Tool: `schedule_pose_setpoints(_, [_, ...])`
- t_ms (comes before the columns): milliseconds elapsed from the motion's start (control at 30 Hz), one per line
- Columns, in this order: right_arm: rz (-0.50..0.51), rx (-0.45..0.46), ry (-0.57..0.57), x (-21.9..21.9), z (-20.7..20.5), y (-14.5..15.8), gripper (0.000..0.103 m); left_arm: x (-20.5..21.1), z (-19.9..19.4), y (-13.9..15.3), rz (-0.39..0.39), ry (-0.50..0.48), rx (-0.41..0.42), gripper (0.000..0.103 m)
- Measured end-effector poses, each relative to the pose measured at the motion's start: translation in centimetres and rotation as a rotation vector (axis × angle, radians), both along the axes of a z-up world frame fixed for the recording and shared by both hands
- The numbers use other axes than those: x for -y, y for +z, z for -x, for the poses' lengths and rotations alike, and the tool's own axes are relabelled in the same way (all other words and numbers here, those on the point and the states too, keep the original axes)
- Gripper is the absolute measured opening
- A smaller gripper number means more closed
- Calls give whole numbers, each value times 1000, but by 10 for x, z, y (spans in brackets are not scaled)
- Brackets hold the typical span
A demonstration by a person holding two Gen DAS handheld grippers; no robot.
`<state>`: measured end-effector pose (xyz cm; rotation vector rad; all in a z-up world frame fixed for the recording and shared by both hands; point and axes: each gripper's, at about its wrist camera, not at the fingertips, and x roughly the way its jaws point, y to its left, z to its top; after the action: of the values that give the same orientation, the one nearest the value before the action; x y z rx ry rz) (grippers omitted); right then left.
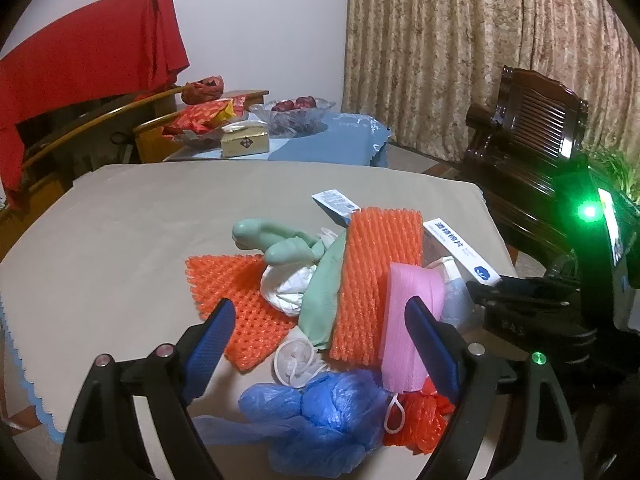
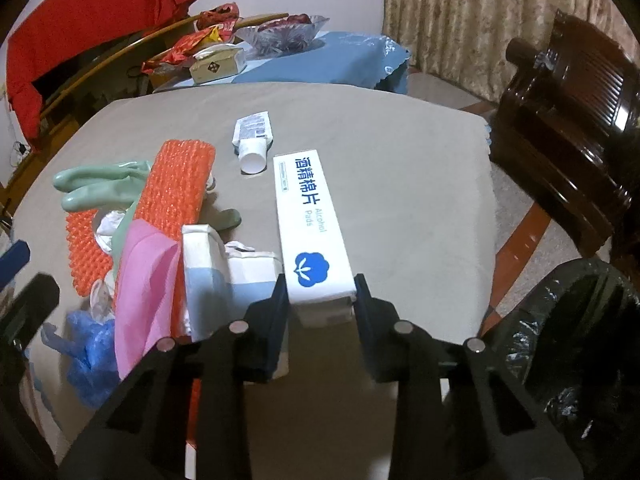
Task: Collect trash
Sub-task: 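Grasp the pink mask with the left tool while the right tool grasps the white box, then carry the pink mask and white box to the bin and release both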
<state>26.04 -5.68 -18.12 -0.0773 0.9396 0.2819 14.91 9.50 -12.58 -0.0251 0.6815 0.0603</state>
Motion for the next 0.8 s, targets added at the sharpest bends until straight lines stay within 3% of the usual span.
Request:
schedule_pose_setpoints(100, [-12, 3, -4, 2, 2, 3, 31, 4, -1, -2, 13, -21, 1, 84])
schedule_pose_setpoints(300, [-21, 28, -39, 14, 6, 15, 30, 23, -8, -12, 42, -89, -32, 68])
schedule_pose_setpoints(500, [-33, 37, -58, 28, 8, 20, 30, 43, -18, -29, 44, -168, -89, 42])
schedule_pose_setpoints(567, [-42, 35, -62, 30, 10, 22, 30, 48, -22, -37, 35, -182, -118, 22])
schedule_pose_setpoints(633, [-53, 39, -62, 33, 13, 23, 30, 48, -25, -44, 35, -182, -131, 12])
schedule_pose_setpoints(800, [-68, 81, -50, 38, 23, 38, 30, 42, -17, -26, 57, -150, -75, 5])
